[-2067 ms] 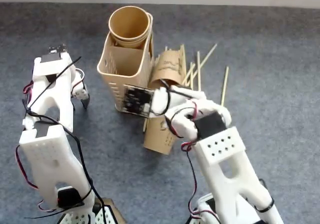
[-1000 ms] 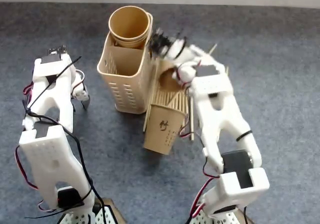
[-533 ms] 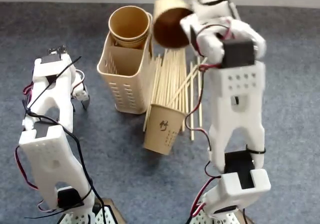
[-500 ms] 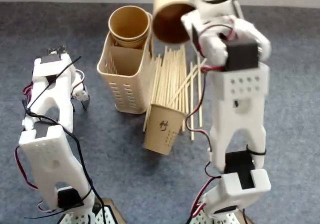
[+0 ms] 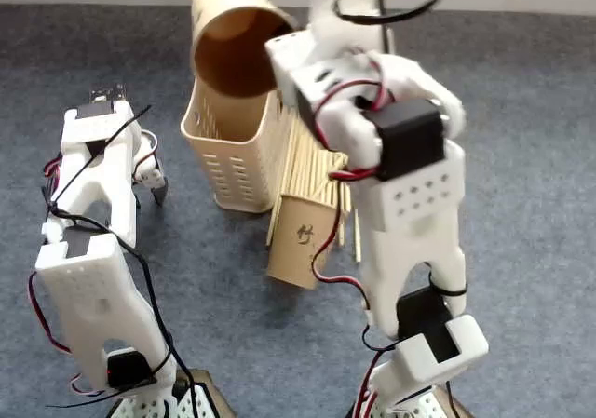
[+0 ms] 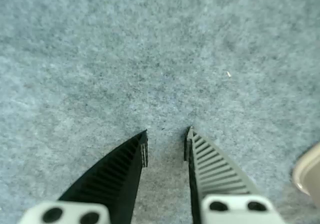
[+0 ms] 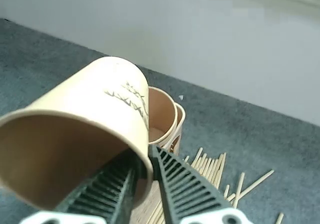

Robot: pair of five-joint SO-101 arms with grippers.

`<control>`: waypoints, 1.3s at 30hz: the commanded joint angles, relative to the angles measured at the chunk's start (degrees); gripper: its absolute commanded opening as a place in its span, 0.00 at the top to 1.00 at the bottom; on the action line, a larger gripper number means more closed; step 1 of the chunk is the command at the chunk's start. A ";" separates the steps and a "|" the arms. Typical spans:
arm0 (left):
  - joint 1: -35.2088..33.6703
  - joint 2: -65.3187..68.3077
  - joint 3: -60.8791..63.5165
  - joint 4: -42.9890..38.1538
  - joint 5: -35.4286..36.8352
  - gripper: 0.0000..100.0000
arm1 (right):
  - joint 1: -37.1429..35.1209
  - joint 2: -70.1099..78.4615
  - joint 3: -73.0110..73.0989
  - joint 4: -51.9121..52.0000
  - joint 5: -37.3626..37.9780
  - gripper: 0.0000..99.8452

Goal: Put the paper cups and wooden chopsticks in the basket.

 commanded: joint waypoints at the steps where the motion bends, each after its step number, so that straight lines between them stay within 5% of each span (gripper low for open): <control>1: 0.48 -2.42 0.13 0.09 -0.09 0.86 | -0.57 -1.98 1.80 0.04 -2.55 0.99; 29: 0.48 -2.42 0.13 0.09 -0.09 0.86 | 1.19 6.99 3.91 -9.10 -6.33 0.99; 39: 0.57 -2.42 0.13 0.09 -0.09 0.86 | 1.63 6.46 0.75 -10.86 -6.42 0.89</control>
